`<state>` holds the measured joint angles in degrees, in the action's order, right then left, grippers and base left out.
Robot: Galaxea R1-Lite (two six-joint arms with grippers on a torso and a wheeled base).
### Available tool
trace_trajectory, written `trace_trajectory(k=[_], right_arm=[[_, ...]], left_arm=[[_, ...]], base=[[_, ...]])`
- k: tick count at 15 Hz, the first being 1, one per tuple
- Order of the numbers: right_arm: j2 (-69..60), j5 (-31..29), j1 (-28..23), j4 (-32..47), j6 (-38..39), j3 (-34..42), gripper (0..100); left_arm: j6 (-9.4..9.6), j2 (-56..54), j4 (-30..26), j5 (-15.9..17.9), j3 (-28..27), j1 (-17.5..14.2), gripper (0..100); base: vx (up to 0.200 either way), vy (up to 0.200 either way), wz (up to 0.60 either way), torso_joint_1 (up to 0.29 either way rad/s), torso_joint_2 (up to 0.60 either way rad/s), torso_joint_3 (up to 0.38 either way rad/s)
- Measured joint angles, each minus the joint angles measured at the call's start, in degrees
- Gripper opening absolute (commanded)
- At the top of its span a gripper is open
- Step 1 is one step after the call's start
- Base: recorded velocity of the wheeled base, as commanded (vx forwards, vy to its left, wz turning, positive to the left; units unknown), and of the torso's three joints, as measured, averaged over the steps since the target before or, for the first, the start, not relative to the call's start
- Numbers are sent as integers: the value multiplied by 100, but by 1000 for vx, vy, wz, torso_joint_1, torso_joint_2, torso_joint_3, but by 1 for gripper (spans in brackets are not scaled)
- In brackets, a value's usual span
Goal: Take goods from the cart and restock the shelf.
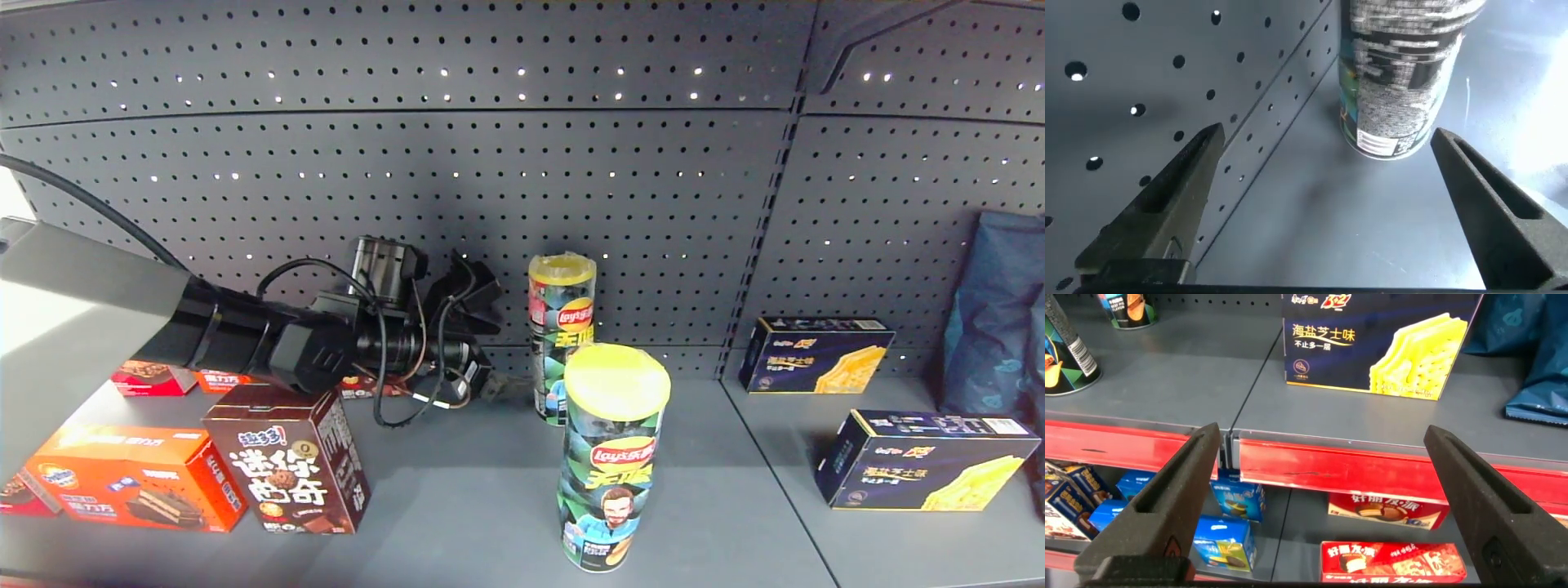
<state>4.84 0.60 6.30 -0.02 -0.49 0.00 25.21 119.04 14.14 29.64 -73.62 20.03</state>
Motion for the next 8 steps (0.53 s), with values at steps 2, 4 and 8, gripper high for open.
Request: trace_trajectory(k=[2, 4, 8], right_arm=[[0, 0, 0, -2, -2, 0, 100], [0, 0, 0, -2, -2, 0, 100], [0, 0, 2, -5, -2, 0, 100]], left_arm=[[-12, -7, 46, -108, -30, 12, 100], [-123, 4, 156, -165, -44, 17, 100], [-200, 85, 239, -251, -149, 17, 100]], base=[[0, 0, 0, 0, 0, 0], [0, 0, 0, 0, 0, 0], [0, 0, 0, 0, 0, 0]])
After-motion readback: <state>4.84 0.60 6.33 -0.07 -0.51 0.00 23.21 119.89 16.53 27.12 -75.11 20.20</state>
